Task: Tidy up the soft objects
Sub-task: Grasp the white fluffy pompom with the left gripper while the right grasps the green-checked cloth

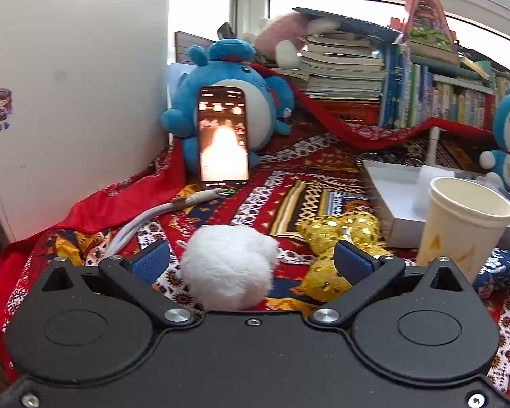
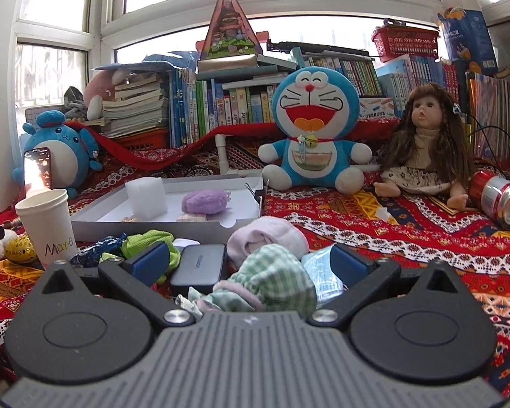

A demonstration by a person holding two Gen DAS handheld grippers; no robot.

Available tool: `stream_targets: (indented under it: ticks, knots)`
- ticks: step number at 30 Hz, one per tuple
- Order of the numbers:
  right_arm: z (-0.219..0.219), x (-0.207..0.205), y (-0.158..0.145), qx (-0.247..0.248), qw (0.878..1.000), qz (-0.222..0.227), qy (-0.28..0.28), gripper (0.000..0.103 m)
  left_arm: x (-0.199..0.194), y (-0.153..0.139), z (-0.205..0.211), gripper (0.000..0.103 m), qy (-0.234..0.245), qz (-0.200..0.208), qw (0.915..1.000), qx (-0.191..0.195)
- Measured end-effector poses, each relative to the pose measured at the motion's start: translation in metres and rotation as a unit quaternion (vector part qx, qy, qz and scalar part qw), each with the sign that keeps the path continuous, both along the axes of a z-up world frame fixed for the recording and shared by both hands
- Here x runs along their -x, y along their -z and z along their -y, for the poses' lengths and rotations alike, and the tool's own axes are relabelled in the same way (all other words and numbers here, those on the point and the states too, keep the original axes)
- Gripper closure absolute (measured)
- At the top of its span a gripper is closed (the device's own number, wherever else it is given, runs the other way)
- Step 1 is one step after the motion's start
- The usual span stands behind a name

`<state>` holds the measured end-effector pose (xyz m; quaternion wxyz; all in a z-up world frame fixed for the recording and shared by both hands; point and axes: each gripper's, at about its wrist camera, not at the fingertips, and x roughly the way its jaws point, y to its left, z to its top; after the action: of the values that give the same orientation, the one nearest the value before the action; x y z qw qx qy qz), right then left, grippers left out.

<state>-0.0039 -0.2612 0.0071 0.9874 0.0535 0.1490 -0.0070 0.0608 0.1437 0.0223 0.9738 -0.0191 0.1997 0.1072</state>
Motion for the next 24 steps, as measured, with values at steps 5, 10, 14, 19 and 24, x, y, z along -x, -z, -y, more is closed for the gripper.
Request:
stream_targets:
  ticks: [5, 10, 14, 19, 24]
  knots:
    - [0.0, -0.001, 0.004, -0.001, 1.0, -0.008, 0.005, 0.0, -0.004, 0.004, -0.007, 0.002, -0.014, -0.004, 0.9999, 0.005]
    - [-0.003, -0.002, 0.008, 0.012, 1.0, -0.016, 0.005, 0.0, -0.007, 0.009, -0.01, 0.004, -0.019, -0.011, 0.9997, 0.006]
    - [-0.007, -0.003, 0.011, 0.025, 0.999, -0.023, -0.001, 0.0, -0.01, 0.013, -0.01, 0.005, -0.019, -0.015, 0.9997, 0.005]
    - [-0.014, -0.006, 0.016, 0.049, 0.998, -0.032, -0.011, 0.0, -0.015, 0.017, -0.01, 0.005, -0.02, -0.02, 0.9996, 0.003]
    - [-0.014, -0.012, 0.02, 0.053, 0.998, -0.04, -0.013, 0.0, -0.02, 0.021, -0.011, 0.006, -0.021, -0.027, 0.9994, 0.002]
